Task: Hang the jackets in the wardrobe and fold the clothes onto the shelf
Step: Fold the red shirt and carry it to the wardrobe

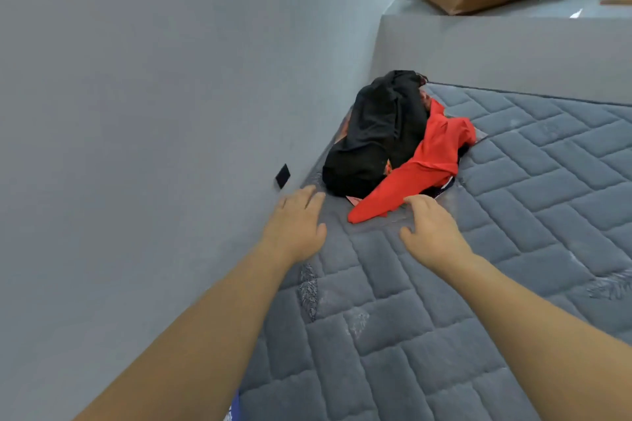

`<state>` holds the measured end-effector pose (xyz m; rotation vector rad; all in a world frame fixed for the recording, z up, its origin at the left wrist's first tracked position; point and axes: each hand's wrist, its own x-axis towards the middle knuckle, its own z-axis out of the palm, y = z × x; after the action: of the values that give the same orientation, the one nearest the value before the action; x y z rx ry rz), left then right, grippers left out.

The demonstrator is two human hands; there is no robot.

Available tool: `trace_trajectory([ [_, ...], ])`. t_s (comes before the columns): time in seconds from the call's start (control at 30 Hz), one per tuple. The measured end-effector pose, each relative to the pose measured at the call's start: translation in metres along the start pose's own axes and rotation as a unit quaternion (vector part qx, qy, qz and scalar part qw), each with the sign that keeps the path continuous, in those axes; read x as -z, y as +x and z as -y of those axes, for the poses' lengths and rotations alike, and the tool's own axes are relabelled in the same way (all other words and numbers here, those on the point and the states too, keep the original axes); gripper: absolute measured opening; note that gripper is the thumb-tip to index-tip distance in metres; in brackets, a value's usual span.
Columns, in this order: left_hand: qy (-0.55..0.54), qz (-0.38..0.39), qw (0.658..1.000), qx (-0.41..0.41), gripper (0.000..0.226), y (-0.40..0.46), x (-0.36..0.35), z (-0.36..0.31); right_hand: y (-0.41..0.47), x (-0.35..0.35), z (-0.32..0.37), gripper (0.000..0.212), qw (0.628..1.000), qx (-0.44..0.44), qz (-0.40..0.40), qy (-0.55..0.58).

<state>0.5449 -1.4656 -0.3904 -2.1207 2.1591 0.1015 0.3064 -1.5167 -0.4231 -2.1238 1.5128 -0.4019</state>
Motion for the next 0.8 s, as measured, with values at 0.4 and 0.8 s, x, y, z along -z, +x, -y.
trace_trajectory([
  [0.4,-0.204,0.039,0.977,-0.039,0.067,0.235,-0.264,-0.071,0.135,-0.193,-0.231,0.059,0.987,-0.094,-0.113,-0.061],
  [0.8,-0.187,-0.18,0.965,0.047,0.016,0.294,-0.353,-0.104,0.143,-0.266,-0.3,0.058,0.967,-0.099,-0.21,-0.107],
])
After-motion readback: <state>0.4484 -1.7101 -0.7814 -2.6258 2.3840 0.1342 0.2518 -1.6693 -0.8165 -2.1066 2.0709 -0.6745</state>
